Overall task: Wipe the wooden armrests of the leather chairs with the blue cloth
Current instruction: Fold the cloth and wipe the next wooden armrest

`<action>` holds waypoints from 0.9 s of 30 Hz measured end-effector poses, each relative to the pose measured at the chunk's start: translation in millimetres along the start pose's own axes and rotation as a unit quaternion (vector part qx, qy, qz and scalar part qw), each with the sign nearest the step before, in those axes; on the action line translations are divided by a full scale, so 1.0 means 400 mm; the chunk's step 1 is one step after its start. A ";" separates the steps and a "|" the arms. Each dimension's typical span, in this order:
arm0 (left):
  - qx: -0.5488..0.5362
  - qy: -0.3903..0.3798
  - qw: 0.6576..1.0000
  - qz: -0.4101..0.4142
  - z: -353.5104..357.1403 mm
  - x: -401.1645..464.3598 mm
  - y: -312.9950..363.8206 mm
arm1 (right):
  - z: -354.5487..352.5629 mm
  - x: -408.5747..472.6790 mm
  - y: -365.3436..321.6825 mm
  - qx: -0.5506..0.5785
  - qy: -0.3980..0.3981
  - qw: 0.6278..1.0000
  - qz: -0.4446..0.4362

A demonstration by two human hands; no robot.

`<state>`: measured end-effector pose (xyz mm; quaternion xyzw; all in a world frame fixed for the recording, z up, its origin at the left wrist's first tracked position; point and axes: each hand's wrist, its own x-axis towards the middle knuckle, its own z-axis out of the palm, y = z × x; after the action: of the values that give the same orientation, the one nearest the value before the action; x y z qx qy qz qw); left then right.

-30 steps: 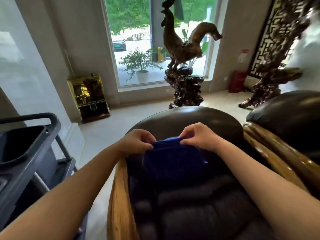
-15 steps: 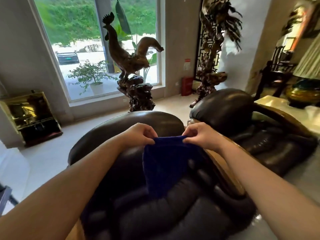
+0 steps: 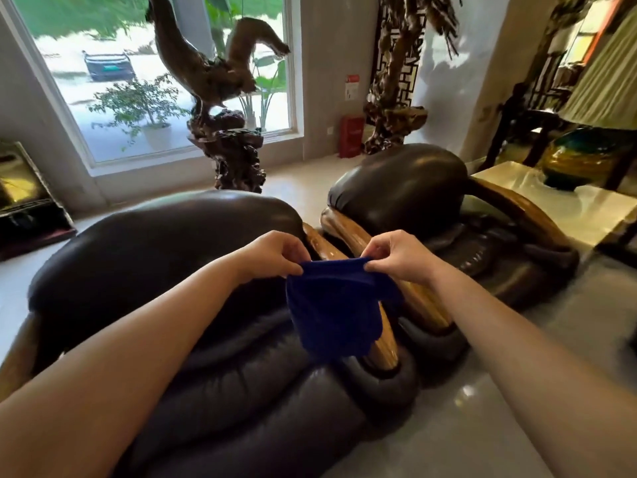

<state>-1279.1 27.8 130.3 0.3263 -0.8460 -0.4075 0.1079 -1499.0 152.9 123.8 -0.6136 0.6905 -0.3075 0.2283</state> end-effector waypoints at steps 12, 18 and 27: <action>0.007 0.007 1.000 -0.019 0.198 0.380 0.012 | -0.143 0.174 0.365 0.011 -0.018 0.999 0.050; -0.014 0.029 0.996 -0.078 0.292 0.569 -0.036 | -0.188 0.327 0.549 0.006 -0.076 0.996 0.051; -0.075 0.080 0.977 -0.185 0.395 0.752 -0.110 | -0.185 0.551 0.773 0.009 -0.186 0.982 0.026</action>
<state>-1559.3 -86.8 -30.3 0.5000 -0.7267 -0.4551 0.1215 -1800.4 -36.4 -28.2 -0.6398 0.6491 -0.1876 0.3663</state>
